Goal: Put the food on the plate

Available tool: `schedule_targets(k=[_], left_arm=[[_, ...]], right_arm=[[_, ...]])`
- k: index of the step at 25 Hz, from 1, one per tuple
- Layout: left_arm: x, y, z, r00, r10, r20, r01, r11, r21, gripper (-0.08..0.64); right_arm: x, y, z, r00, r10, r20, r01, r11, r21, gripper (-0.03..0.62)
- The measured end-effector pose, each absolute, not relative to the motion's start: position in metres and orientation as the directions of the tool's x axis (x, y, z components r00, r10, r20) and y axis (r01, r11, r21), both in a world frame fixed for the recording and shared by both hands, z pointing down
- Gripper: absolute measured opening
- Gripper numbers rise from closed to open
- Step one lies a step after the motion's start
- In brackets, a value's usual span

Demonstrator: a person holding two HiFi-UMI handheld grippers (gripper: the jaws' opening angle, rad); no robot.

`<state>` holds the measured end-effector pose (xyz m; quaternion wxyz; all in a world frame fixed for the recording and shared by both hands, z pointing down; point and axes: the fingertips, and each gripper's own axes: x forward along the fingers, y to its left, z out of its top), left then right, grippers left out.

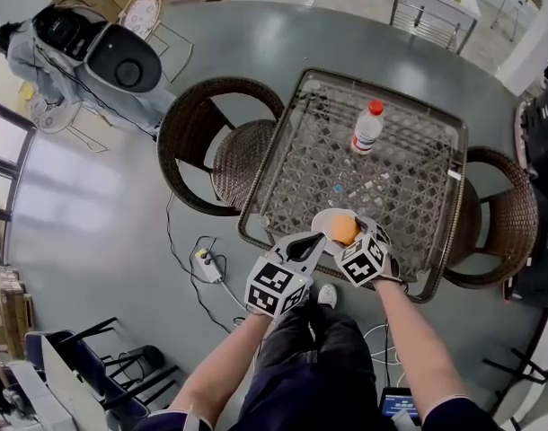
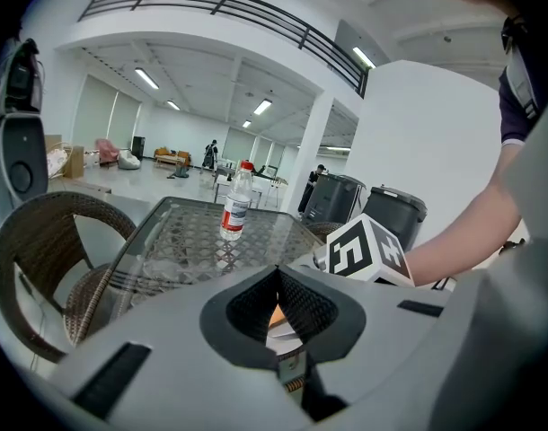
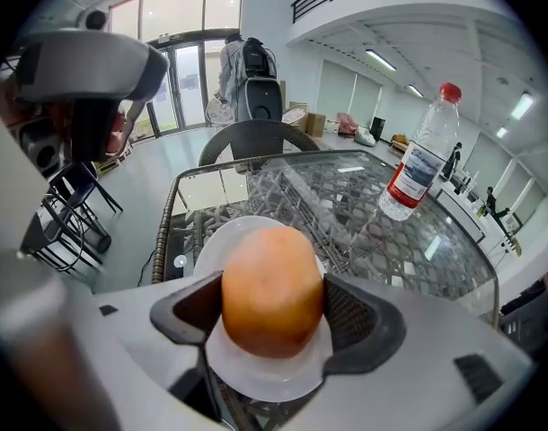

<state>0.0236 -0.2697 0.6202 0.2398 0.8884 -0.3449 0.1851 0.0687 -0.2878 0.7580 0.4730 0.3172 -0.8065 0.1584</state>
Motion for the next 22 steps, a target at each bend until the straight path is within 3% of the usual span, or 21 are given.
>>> schedule_targets(k=[11, 16, 22], left_arm=[[0.015, -0.263, 0.611, 0.708, -0.503, 0.496, -0.683, -0.667, 0.298, 0.009], [0.011, -0.264, 0.603, 0.709, -0.502, 0.496, -0.68, -0.674, 0.289, 0.009], [0.006, -0.267, 0.588, 0.717, -0.506, 0.479, -0.671, -0.688, 0.278, 0.008]], right_arm=[[0.057, -0.279, 0.76, -0.342, -0.35, 0.872, -0.637, 0.769, 0.059, 0.341], [0.056, -0.276, 0.758, -0.363, -0.336, 0.869, -0.66, 0.751, 0.015, 0.425], [0.064, -0.289, 0.718, -0.391, -0.405, 0.826, -0.739, 0.673, -0.02, 0.433]])
